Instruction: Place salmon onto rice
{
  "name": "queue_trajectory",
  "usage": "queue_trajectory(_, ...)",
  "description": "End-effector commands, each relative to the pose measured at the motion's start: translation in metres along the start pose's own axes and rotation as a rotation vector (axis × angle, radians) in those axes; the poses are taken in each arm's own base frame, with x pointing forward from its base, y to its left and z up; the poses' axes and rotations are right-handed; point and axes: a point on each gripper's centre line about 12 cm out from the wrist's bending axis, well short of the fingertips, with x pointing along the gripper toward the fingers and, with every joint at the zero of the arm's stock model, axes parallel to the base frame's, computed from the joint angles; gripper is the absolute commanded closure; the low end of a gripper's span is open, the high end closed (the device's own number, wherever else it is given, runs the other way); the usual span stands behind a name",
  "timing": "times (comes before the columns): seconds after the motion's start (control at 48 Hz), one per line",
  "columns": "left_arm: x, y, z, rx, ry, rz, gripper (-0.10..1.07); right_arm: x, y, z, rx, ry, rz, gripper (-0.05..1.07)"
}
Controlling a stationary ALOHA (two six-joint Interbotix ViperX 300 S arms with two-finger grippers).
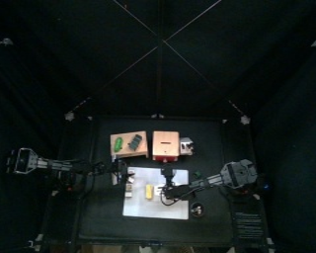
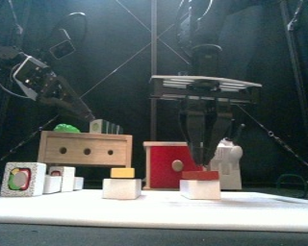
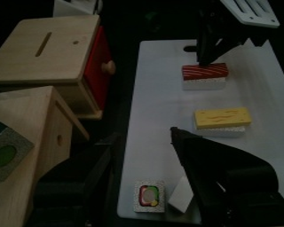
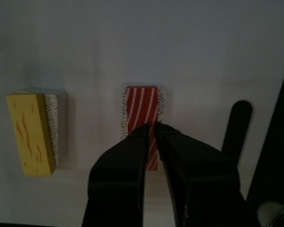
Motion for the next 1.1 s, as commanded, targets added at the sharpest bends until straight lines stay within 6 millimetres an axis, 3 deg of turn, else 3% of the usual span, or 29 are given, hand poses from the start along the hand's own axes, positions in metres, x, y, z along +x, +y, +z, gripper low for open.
queue_trajectory(0.0,0.000,0.000,0.006,0.000,-0.018,0.002,0.11,-0.020,0.007,0.004,0.015,0.009,0.057,0.49)
queue_trajectory(0.646,0.000,0.000,0.006,0.000,-0.018,0.002,0.11,0.005,0.003,-0.006,0.024,0.056,0.044,0.49)
queue_trajectory(0.854,0.000,0.000,0.006,0.000,-0.020,0.002,0.11,-0.018,0.003,0.007,-0.008,-0.015,0.087,0.49)
queue_trajectory(1.083,0.001,0.002,0.014,-0.003,-0.042,0.006,0.11,-0.041,-0.011,0.030,-0.046,-0.126,0.108,0.49)
